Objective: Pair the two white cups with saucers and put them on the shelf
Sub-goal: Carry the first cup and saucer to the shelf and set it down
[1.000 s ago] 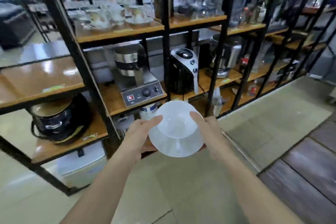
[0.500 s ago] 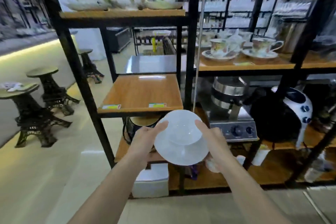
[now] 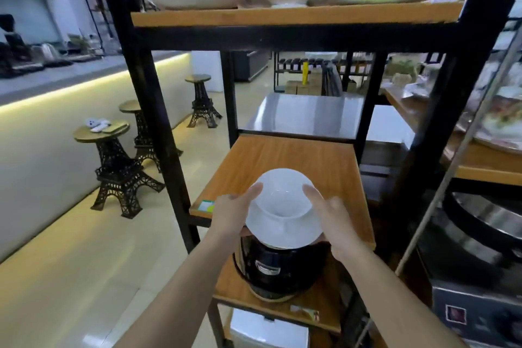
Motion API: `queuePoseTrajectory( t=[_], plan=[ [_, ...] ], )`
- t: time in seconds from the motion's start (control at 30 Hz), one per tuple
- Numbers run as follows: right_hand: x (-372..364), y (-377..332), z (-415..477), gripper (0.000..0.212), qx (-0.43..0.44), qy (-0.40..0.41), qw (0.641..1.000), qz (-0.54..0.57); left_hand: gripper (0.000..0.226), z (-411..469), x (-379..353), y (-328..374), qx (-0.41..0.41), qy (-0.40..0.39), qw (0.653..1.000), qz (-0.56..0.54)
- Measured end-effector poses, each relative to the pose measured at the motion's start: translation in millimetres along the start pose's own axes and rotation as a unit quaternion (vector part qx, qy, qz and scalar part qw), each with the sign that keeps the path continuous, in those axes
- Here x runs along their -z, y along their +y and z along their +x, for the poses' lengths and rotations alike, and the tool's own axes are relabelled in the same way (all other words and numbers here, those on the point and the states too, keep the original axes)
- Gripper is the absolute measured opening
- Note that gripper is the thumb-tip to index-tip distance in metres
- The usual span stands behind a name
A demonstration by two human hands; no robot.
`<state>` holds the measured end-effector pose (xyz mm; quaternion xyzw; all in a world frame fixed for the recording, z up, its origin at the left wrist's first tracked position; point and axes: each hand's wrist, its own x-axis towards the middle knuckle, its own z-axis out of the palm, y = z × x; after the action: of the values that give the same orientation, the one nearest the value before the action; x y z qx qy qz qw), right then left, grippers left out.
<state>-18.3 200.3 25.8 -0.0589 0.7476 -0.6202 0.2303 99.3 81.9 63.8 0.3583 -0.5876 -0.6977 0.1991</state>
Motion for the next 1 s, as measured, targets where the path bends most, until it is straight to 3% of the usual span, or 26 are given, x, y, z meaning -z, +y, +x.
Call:
queuePoseTrajectory(
  t=[0.13, 0.3, 0.6, 0.8, 0.9, 1.0],
  plan=[
    [-24.2, -17.4, 54.1, 0.069, -0.012, -0.014, 0.999, -0.026, 0.018, 63.0, -1.6, 6.4, 0.019, 0.036, 0.999, 0.007],
    [-57.8, -27.3, 104.9, 0.064, -0.045, -0.022, 0.998, -0.028, 0.034, 135.2, 5.9, 10.4, 0.039, 0.060, 0.997, 0.024],
    [-104.7, -45.8, 152.9, 0.043, -0.066, 0.009, 0.995, -0.067, 0.035, 222.5, 17.9, 17.8, 0.055, 0.062, 0.994, 0.065],
    [-115.2, -42.2, 170.0, 0.046, -0.054, 0.042, 0.993, -0.091, 0.054, 248.4, 23.2, 14.6, 0.095, 0.029, 0.993, 0.058],
    [-116.1, -40.0, 175.2, 0.042, -0.048, 0.048, 0.991, -0.111, 0.047, 255.6, 25.3, 10.5, 0.091, 0.021, 0.993, 0.073],
    [-114.2, -38.3, 177.9, 0.055, -0.044, 0.049, 0.987, -0.147, 0.043, 258.2, 24.8, 7.9, 0.076, 0.021, 0.991, 0.111]
  ],
)
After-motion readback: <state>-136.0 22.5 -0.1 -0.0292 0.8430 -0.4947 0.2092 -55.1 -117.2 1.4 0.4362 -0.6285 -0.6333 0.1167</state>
